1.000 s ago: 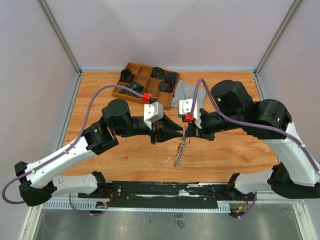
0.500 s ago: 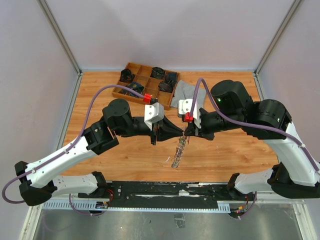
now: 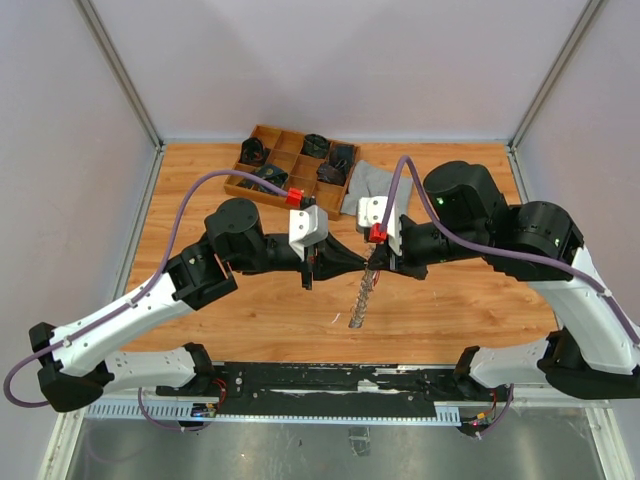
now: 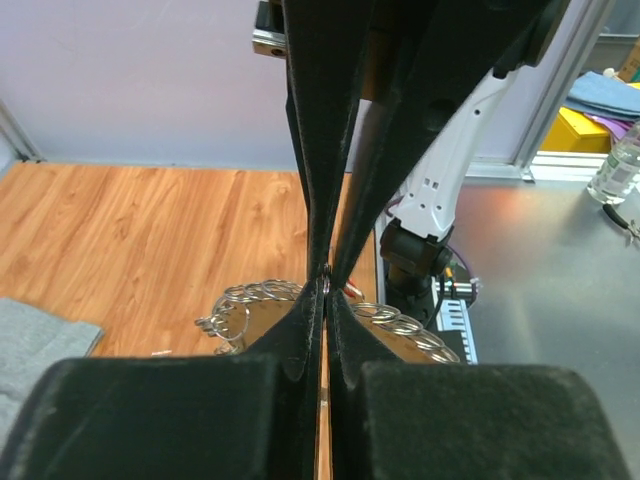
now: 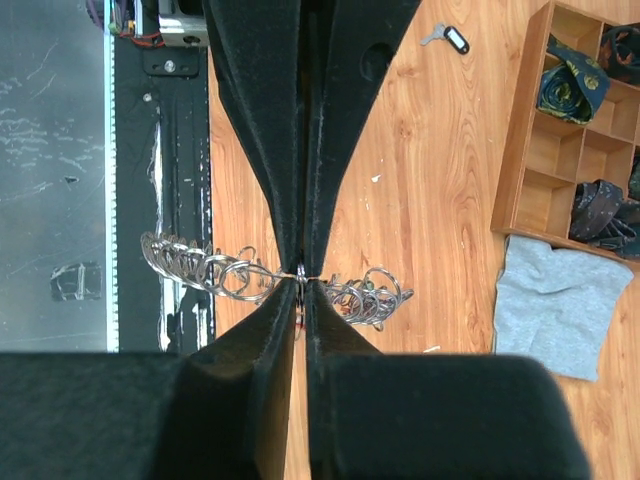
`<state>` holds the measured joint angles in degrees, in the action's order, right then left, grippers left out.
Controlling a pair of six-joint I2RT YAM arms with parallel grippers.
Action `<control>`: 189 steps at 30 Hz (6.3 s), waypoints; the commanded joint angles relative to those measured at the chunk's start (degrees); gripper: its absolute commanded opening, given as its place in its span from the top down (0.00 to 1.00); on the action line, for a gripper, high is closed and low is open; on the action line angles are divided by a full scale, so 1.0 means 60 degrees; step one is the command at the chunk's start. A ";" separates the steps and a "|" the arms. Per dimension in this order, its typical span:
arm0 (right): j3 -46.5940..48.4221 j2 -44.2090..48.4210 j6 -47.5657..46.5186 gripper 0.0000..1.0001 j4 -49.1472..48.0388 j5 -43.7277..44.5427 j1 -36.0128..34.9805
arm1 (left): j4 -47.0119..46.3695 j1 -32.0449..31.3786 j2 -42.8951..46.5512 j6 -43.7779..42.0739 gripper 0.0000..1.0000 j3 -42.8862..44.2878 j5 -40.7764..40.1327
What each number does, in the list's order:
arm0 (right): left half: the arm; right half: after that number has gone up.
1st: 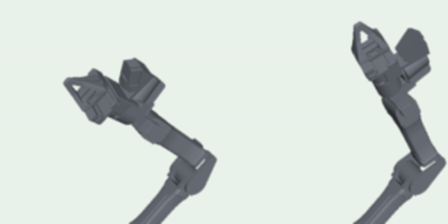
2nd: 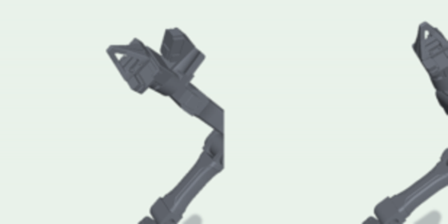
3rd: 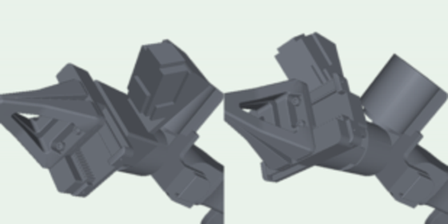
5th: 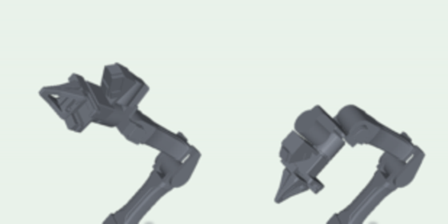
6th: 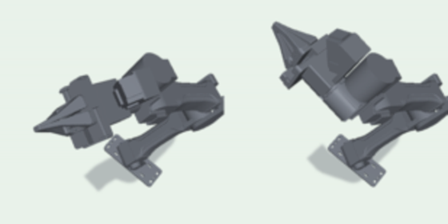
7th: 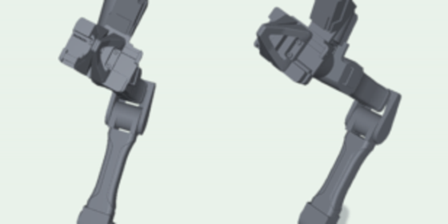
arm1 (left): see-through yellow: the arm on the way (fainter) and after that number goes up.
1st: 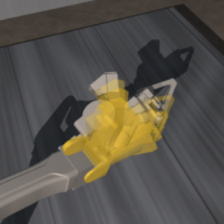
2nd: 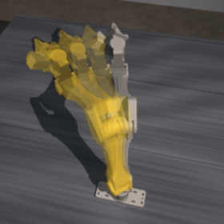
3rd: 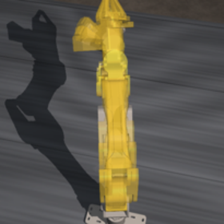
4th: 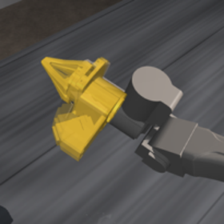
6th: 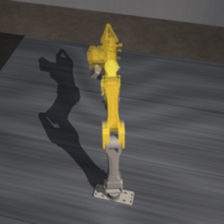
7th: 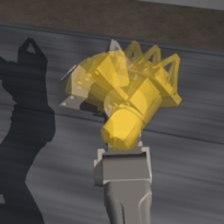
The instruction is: Put the keys on the keyring
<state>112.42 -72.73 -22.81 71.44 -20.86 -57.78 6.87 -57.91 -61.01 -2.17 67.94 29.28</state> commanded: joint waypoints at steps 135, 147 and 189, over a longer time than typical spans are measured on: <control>-0.8462 0.4420 0.8591 0.99 -1.1055 -0.3891 0.3843 | -0.3127 0.1024 0.1284 0.2032 0.99 -0.1363 -0.0514; -0.8679 0.4969 0.8472 0.63 -1.1726 -0.3735 0.3837 | -0.3117 0.1024 0.1307 0.2032 1.00 -0.1333 -0.0405; -0.8825 0.4430 0.9382 0.92 -1.2455 -0.4730 0.3813 | -0.3167 0.1024 0.1292 0.2016 1.00 -0.1325 -0.0396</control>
<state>58.54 -47.40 35.40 -4.73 -49.06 -34.02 -8.49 -51.88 -53.89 9.74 59.02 26.89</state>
